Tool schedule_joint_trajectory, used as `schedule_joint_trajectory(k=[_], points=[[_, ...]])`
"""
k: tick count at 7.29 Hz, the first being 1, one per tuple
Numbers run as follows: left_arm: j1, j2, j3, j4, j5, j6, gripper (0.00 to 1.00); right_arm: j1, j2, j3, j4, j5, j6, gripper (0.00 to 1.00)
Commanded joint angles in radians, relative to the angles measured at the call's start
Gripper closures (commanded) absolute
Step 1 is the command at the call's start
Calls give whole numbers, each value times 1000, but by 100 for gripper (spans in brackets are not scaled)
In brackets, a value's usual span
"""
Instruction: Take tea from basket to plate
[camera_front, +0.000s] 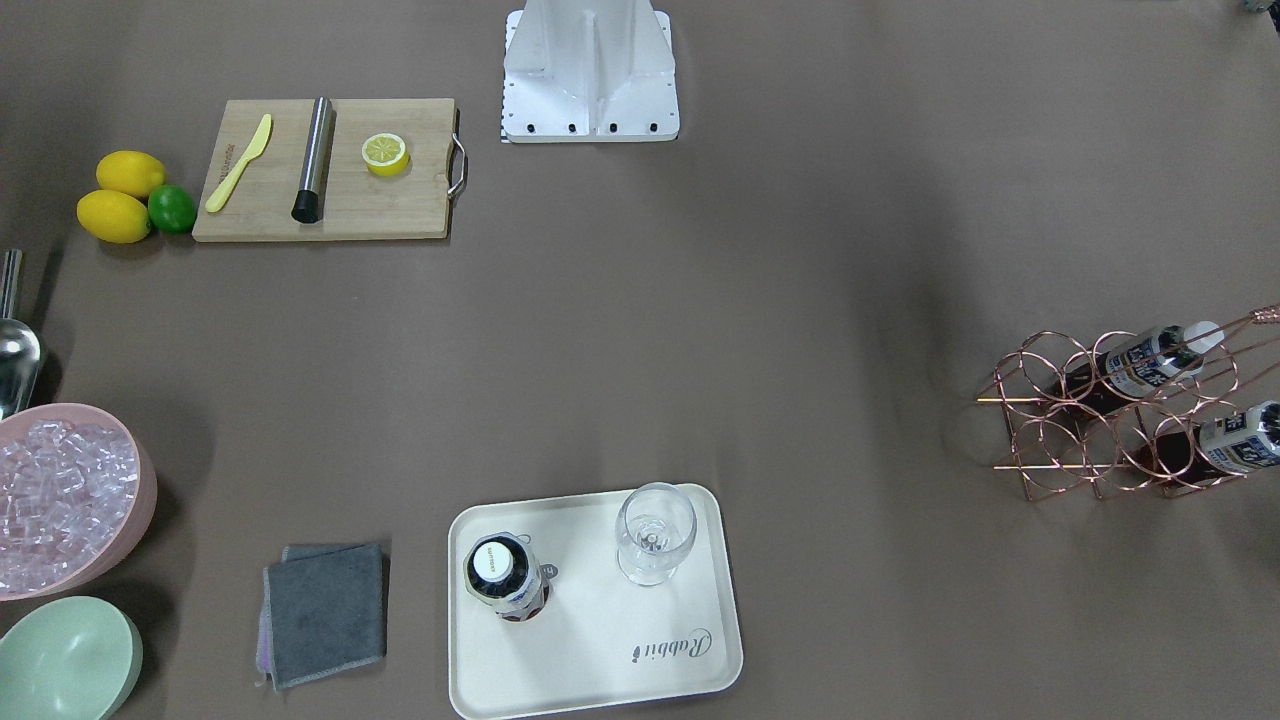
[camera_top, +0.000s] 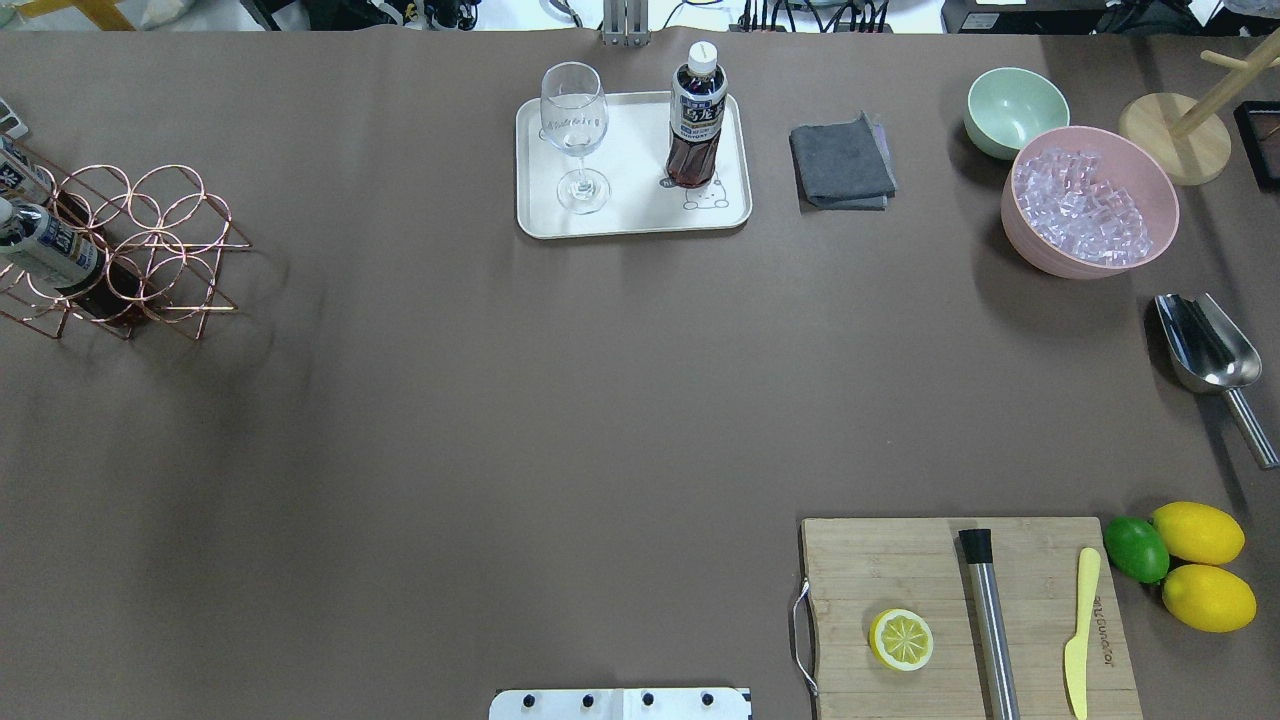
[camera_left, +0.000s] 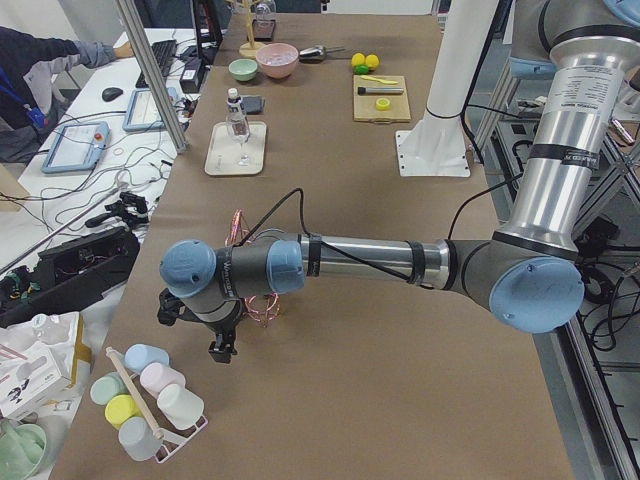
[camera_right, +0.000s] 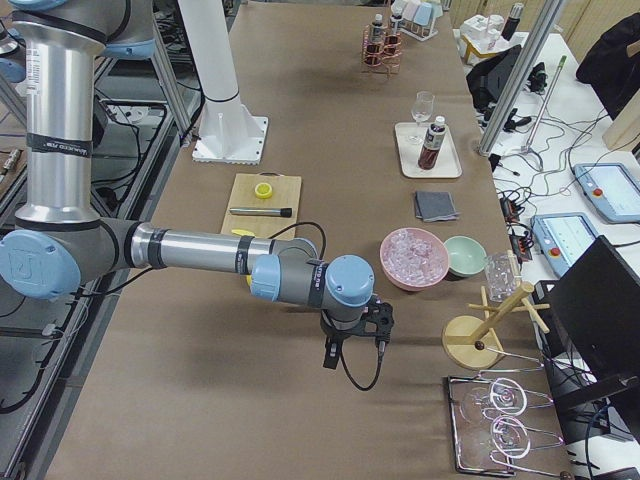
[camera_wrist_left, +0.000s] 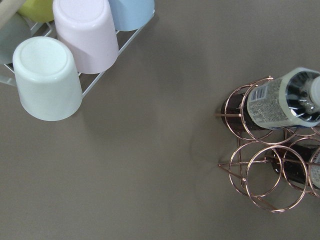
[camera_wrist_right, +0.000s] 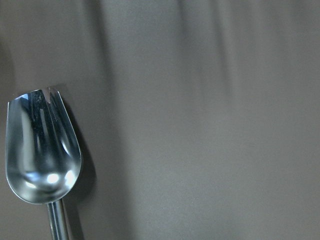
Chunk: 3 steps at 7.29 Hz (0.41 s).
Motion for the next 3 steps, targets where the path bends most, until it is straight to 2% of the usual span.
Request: schedule_joint_trajectory(k=[1, 3], points=[[2, 31, -22, -59, 0, -30, 2, 3, 0, -8, 5, -9, -12, 0], [2, 34, -27, -48, 3, -36, 2, 11, 5, -24, 6, -6, -12, 0]])
